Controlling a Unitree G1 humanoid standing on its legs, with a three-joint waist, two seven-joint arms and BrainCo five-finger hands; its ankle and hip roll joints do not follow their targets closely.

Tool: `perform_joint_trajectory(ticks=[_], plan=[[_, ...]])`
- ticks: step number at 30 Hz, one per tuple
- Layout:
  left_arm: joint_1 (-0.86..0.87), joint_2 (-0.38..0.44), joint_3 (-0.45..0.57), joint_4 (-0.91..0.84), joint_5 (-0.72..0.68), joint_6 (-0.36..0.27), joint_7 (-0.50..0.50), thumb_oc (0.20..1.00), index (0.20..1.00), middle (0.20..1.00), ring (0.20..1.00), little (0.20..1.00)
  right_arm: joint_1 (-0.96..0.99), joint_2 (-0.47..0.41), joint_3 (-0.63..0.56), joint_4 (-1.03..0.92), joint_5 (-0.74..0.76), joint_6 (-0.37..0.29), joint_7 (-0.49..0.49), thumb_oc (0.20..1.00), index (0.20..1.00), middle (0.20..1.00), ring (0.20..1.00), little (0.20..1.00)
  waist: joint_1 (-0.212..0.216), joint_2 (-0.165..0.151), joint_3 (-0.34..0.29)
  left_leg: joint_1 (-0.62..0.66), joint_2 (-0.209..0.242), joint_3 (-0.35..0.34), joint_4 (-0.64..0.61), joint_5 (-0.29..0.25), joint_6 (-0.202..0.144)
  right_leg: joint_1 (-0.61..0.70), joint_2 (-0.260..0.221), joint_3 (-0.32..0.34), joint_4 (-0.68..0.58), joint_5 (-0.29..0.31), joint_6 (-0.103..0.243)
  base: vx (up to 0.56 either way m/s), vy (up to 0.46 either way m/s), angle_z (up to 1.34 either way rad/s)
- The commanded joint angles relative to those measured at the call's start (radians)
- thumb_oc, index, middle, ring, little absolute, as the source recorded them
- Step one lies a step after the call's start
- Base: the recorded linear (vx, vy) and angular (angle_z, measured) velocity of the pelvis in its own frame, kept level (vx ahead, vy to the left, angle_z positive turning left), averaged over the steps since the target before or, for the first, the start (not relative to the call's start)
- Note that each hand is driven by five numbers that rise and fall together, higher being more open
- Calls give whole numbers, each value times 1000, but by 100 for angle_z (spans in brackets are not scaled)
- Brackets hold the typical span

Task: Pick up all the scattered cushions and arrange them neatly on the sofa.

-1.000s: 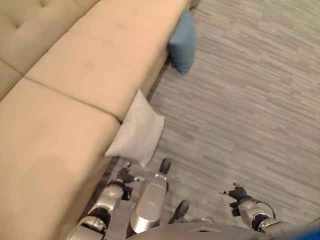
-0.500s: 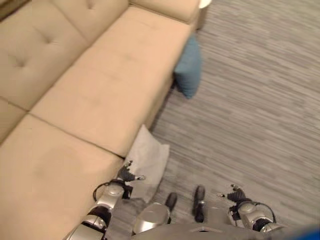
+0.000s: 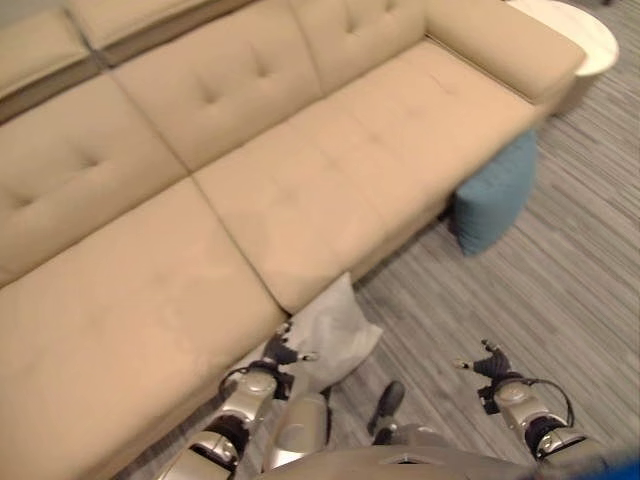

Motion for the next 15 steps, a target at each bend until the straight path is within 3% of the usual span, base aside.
perform_joint_trajectory(ticks=[1, 3, 5, 9, 12, 15], plan=[[-25, 17, 10, 9, 17, -31, -6, 1000, 1000, 1000, 1000, 1000, -13, -49, -45, 27, 19, -8, 1, 1000, 1000, 1000, 1000, 1000, 24, 2, -24, 138, 123, 106, 169, -169, -64, 40, -33, -7, 31, -95, 148, -43, -93, 145], [-22, 11, 10, 19, 19, -33, -5, 1000, 1000, 1000, 1000, 1000, -12, -46, -42, 28, 22, -9, 10, 1000, 1000, 1000, 1000, 1000, 18, 8, -29, 169, 127, 111, 162, -165, -74, 39, -32, -26, 33, -95, 144, -38, -44, 81], [-14, -3, 12, 34, 18, -33, -5, 1000, 1000, 1000, 1000, 1000, -8, -38, -47, 32, 23, -10, 14, 1000, 1000, 1000, 1000, 1000, 12, 33, -45, 219, 114, 112, 70, -161, -83, 47, -39, -87, 53, -96, 146, -40, 13, 78], [10, -3, 23, 41, 14, -31, -7, 1000, 1000, 1000, 1000, 1000, -9, -32, -46, 33, 13, -11, 18, 1000, 1000, 1000, 1000, 1000, 31, 44, -54, 238, 89, 52, 18, -152, -83, 65, -48, -108, 73, -92, 142, -32, 60, 77], [40, -5, 49, 71, 11, -27, -7, 1000, 1000, 1000, 1000, 1000, -12, -23, -33, 28, -4, -10, 23, 1000, 1000, 1000, 1000, 1000, 55, 53, -57, 273, 71, 14, -60, -173, -62, 66, -66, -124, 96, -84, 149, -94, 93, 41], [66, 2, 77, 121, 10, -25, -5, 1000, 1000, 1000, 1000, 1000, -22, -8, -2, 19, -31, -2, 31, 1000, 1000, 1000, 1000, 1000, 93, 67, -44, 288, 44, -34, -110, -181, -26, 16, -116, -123, 219, -93, 159, -112, 118, 5]])
